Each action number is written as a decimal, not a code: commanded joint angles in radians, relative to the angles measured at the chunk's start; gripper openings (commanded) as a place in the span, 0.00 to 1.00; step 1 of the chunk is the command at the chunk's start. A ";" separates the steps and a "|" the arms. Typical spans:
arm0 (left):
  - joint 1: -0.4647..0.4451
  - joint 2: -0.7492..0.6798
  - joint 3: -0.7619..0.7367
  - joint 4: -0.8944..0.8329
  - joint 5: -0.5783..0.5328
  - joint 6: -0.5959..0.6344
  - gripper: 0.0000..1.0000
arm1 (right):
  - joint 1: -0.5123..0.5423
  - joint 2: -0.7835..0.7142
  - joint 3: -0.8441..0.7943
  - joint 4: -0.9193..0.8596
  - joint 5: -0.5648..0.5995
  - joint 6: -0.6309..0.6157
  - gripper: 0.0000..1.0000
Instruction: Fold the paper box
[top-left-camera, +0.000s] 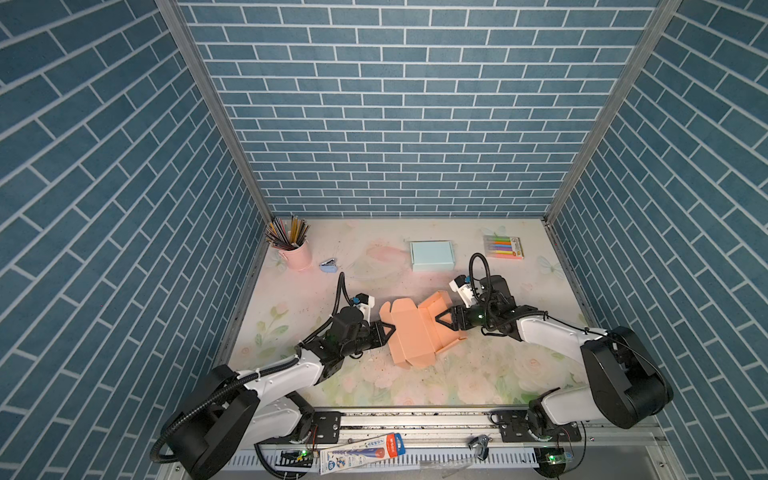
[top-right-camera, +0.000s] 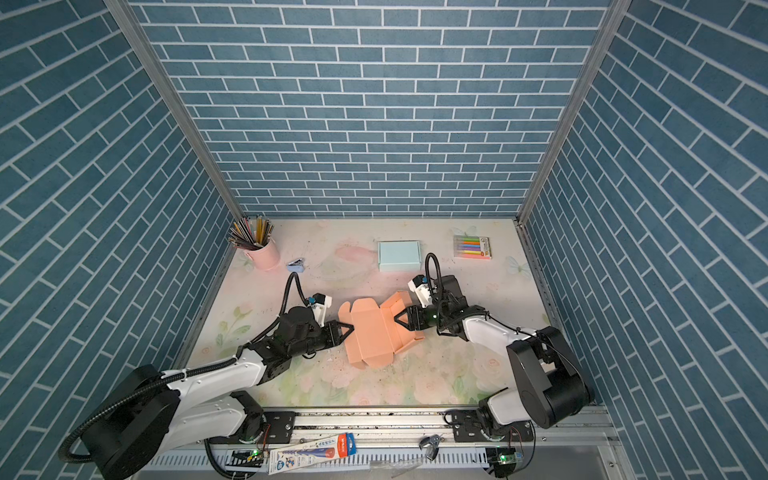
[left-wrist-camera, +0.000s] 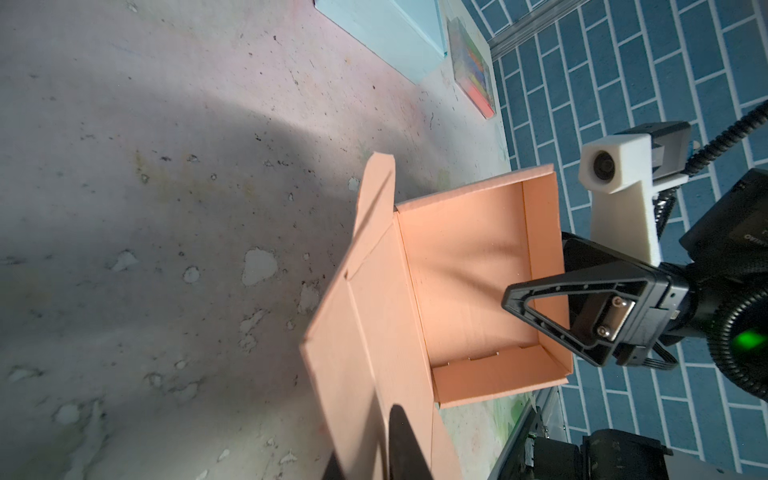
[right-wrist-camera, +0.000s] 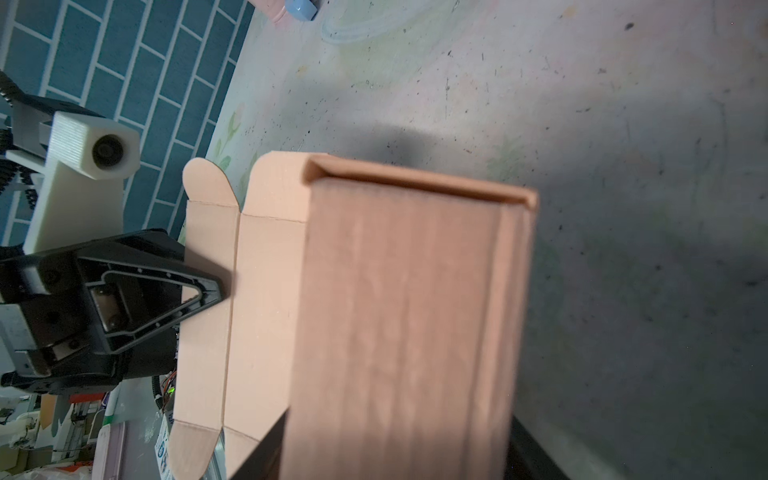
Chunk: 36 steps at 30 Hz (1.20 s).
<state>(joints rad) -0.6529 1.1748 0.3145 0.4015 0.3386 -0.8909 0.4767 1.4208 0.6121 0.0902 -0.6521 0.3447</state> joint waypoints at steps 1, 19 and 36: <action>0.003 -0.001 0.018 0.004 -0.020 -0.011 0.13 | -0.003 -0.039 -0.015 -0.002 0.000 0.013 0.64; 0.106 -0.060 0.184 -0.319 0.057 0.214 0.07 | 0.002 -0.314 -0.073 -0.172 0.097 -0.026 0.75; 0.127 0.082 0.543 -0.816 0.163 0.616 0.03 | -0.008 -0.574 -0.083 -0.119 0.193 -0.052 0.78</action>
<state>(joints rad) -0.5297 1.2346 0.8032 -0.2794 0.4648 -0.3927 0.4709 0.8825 0.5301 -0.0982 -0.4740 0.3340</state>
